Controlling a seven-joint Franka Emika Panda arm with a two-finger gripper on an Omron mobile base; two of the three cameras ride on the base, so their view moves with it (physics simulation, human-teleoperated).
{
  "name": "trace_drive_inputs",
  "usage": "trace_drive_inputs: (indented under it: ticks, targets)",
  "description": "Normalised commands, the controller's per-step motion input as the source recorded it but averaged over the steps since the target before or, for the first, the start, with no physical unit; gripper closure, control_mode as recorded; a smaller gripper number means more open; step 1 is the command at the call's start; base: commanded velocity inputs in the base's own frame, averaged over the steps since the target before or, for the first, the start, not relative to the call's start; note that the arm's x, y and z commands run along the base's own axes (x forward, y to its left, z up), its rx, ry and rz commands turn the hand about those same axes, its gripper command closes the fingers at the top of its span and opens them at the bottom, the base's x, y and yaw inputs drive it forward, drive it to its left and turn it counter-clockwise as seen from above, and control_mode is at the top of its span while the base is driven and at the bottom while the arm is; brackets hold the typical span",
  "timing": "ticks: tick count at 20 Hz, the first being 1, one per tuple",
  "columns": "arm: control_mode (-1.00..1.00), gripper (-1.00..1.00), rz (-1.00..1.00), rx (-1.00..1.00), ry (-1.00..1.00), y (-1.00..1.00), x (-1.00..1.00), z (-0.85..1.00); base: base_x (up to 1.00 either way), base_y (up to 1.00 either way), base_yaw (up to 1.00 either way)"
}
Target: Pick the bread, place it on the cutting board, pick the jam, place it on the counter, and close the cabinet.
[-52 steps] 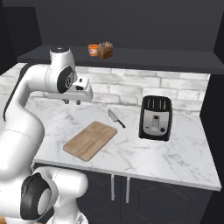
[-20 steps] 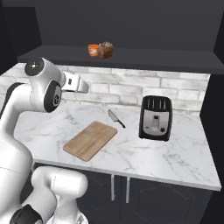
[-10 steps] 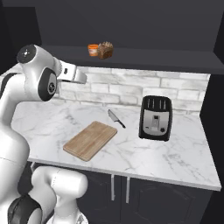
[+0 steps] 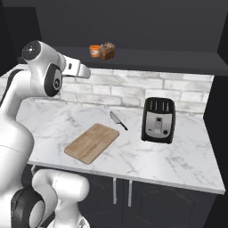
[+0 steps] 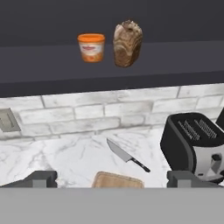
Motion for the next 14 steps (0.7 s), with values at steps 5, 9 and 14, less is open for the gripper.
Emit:
trace_drive_inputs:
  ticks: [5, 9, 14]
  targets:
    - [-1.00, -1.00, 0.00, 0.00, -0.12, 0.00, 0.28, 0.10, 0.00, 0.00, 0.00]
    - [-1.00, -1.00, -0.02, 0.00, -0.07, -0.03, 0.32, 0.09, 0.00, 0.00, 0.00]
    - [-1.00, -1.00, -0.01, 0.00, -0.09, -0.10, 0.25, 0.06, 0.00, 0.00, 0.00]
